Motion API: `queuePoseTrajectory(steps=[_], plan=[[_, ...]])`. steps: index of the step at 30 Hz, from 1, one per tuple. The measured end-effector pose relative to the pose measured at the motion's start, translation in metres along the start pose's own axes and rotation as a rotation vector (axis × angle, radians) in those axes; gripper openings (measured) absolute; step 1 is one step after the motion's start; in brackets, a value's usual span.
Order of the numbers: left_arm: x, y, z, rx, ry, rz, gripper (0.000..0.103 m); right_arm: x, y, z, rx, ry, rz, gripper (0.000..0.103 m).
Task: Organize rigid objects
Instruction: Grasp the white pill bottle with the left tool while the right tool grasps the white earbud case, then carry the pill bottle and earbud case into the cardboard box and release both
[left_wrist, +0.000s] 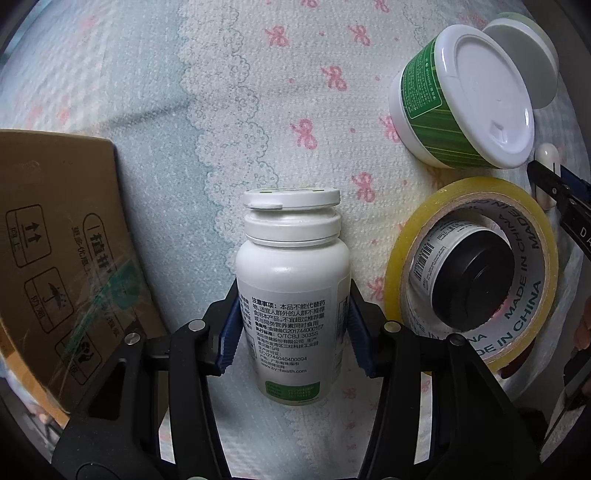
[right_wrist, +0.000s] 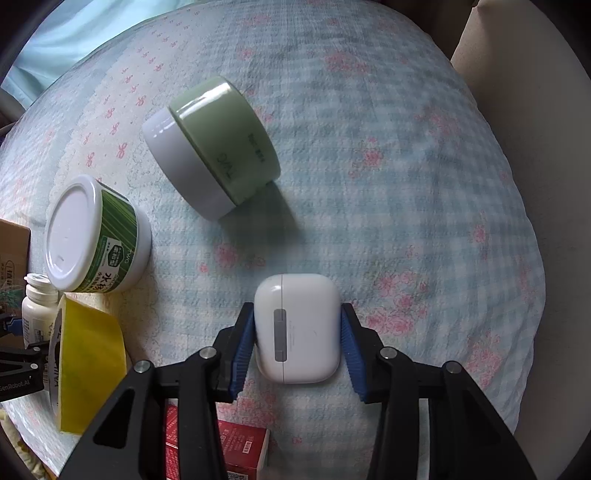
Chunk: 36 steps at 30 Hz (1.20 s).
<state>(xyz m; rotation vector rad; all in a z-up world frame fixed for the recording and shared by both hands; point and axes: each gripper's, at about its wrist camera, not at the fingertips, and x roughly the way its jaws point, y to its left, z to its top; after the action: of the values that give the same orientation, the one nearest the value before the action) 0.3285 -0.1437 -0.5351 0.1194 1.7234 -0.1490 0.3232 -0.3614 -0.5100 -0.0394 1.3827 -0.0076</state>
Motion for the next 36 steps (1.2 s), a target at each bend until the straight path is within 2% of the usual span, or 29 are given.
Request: queuePoseTrajectory(steps=[6, 12, 16, 19, 23, 26, 32, 36], plan=[[-0.018, 0.006, -0.014, -0.019, -0.066, -0.002, 0.047, -0.015, -0.008, -0.015, 0.016, -0.023, 0.015, 0.041], [-0.054, 0.012, -0.03, -0.036, -0.155, -0.031, 0.047, -0.053, -0.015, -0.019, 0.041, -0.073, 0.021, 0.041], [-0.096, 0.02, -0.048, -0.056, -0.224, -0.061, 0.047, -0.097, -0.015, -0.021, 0.049, -0.117, 0.021, 0.041], [-0.151, 0.023, -0.053, -0.073, -0.283, -0.088, 0.046, -0.138, -0.008, -0.022, 0.043, -0.155, 0.02, 0.041], [-0.228, 0.026, -0.069, -0.085, -0.366, -0.104, 0.047, -0.197, 0.011, -0.021, 0.012, -0.205, 0.026, 0.041], [-0.265, 0.043, -0.087, -0.091, -0.422, -0.108, 0.047, -0.238, 0.029, -0.023, -0.01, -0.235, 0.038, 0.041], [-0.305, 0.094, -0.125, -0.106, -0.487, -0.114, 0.047, -0.294, 0.088, -0.032, -0.037, -0.285, 0.078, 0.041], [-0.308, 0.144, -0.146, -0.1, -0.498, -0.125, 0.046, -0.316, 0.139, -0.036, -0.019, -0.298, 0.124, 0.041]])
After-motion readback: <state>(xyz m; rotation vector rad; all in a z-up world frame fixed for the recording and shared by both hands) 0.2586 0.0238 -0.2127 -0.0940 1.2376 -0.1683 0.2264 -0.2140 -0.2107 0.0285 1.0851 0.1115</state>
